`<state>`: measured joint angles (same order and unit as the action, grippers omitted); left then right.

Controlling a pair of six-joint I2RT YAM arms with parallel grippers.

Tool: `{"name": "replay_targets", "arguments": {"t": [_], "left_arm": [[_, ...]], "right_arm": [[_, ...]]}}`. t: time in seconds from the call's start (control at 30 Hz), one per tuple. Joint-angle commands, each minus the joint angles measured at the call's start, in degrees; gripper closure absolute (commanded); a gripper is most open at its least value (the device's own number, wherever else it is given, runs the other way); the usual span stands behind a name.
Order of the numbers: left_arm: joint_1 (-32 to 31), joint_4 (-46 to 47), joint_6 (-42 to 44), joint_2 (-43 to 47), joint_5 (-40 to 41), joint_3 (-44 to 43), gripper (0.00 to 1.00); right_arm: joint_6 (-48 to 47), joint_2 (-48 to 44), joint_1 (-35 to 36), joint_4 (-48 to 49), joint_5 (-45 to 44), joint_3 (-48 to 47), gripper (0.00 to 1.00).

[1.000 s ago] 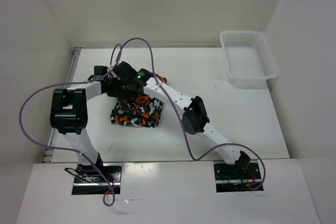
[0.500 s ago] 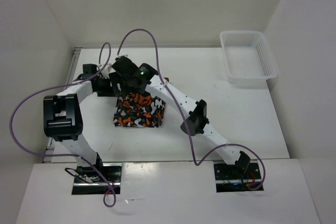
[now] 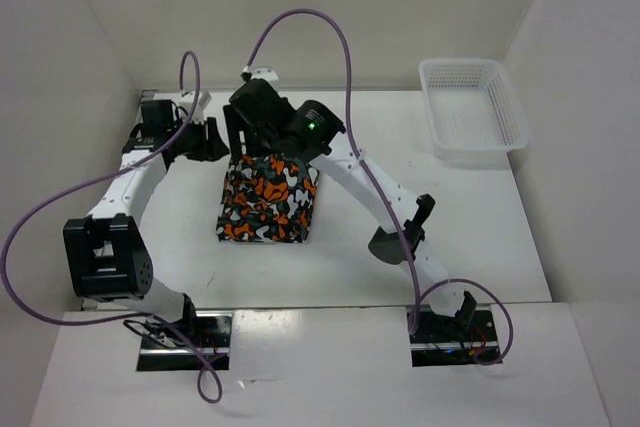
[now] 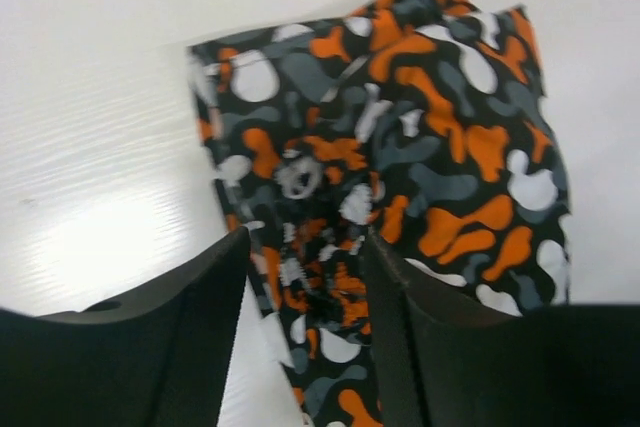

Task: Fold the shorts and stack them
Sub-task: Fold the shorts

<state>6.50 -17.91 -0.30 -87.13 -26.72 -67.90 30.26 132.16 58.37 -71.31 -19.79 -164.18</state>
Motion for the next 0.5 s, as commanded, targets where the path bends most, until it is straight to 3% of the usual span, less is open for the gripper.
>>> {"name": "replay_targets", "arguments": {"t": [0.0, 0.1, 0.27, 0.33, 0.37, 0.4, 0.47], "left_arm": [[-3.68, -1.16, 0.3, 0.48, -5.71, -0.92, 0.44], [-8.95, 0.41, 0.3, -1.36, -6.41, -0.4, 0.47], [-12.3, 5.16, 0.3, -6.2, -2.3, 1.54, 0.47], [-12.3, 4.65, 0.3, -8.56, 3.74, 2.16, 0.47], [-12.3, 3.34, 0.3, -9.54, 6.04, 1.55, 0.47], [-11.35, 2.36, 0.3, -10.5, 7.28, 1.54, 0.47], [-9.15, 1.83, 0.3, -12.97, 7.3, 1.54, 0.47]], "right_arm": [[2.08, -1.99, 0.43, -3.14, -3.59, 1.4, 0.18], [3.39, -4.1, 0.43, -3.14, -3.59, 3.51, 0.27], [5.86, -9.89, 0.95, -3.14, -6.13, 10.88, 0.28], [7.0, -14.79, 0.96, -1.48, -7.45, 19.56, 0.28], [7.0, -17.87, 0.96, 4.28, -7.45, 24.82, 0.28], [7.0, -21.64, 0.96, 8.86, -6.24, 38.62, 0.28], [8.84, -34.73, -2.27, 22.7, -0.89, 53.1, 0.28]]}}
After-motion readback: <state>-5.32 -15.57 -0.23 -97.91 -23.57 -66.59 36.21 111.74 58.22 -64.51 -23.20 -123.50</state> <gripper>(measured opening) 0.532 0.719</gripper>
